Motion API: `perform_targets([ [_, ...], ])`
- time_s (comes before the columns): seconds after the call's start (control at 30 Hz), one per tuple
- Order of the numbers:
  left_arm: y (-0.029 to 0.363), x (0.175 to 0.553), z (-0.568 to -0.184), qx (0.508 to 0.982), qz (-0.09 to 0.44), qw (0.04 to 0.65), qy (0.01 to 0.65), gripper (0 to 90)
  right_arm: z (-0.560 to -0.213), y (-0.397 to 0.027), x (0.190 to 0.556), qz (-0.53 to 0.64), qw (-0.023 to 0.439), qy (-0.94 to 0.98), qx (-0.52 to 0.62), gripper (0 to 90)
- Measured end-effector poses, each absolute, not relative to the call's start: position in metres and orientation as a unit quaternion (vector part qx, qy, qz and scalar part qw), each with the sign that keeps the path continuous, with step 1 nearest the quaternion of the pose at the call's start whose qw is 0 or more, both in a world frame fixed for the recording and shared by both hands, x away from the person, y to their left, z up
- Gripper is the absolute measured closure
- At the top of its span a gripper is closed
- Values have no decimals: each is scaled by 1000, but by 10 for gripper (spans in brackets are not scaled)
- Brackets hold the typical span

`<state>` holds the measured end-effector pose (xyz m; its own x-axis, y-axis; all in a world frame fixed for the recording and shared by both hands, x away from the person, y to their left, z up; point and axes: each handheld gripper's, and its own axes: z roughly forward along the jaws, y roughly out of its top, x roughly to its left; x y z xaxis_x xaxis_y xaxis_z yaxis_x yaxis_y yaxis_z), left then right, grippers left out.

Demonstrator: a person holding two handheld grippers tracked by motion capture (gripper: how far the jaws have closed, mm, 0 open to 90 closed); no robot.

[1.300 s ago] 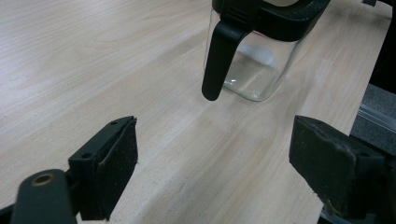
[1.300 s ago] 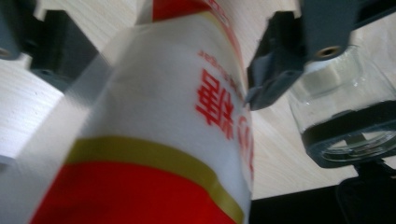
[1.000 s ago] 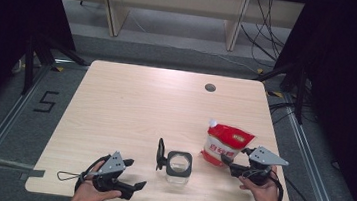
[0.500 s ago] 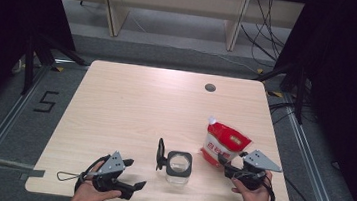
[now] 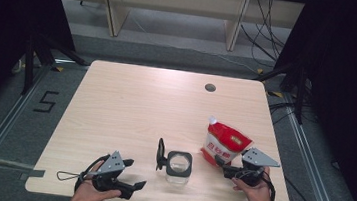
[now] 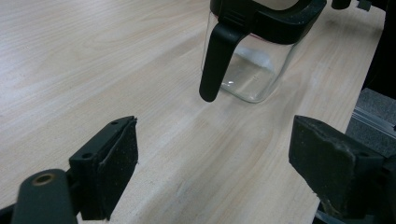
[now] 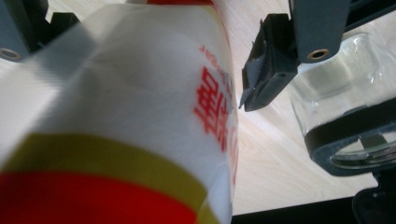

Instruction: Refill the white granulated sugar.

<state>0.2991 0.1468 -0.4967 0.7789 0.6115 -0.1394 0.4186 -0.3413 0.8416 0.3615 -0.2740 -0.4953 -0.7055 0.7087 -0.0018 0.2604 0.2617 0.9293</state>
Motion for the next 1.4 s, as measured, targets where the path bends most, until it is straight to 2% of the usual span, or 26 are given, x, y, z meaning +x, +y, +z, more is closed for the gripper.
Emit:
perform_targets([
  [0.07,147,299,-496,815,103,474,317,153,-497,-273,365,517,230,768,300,276],
  [0.1,146,299,-497,810,100,481,321,153,-498,-273,364,514,214,772,306,279],
  [0.13,147,299,-497,814,99,476,318,153,-499,-273,367,521,226,770,292,283],
  [0.27,147,300,-498,813,100,476,318,153,-504,-268,369,502,211,784,299,256],
  [0.4,146,299,-498,808,100,484,320,153,-505,-268,372,506,222,781,289,260],
  [0.47,147,300,-497,813,102,479,315,153,-506,-266,371,510,208,780,296,261],
  [0.53,148,301,-498,817,105,478,305,153,-507,-266,376,512,226,782,274,263],
  [1.4,146,299,-498,814,99,481,310,153,-514,-259,385,499,220,783,299,271],
])
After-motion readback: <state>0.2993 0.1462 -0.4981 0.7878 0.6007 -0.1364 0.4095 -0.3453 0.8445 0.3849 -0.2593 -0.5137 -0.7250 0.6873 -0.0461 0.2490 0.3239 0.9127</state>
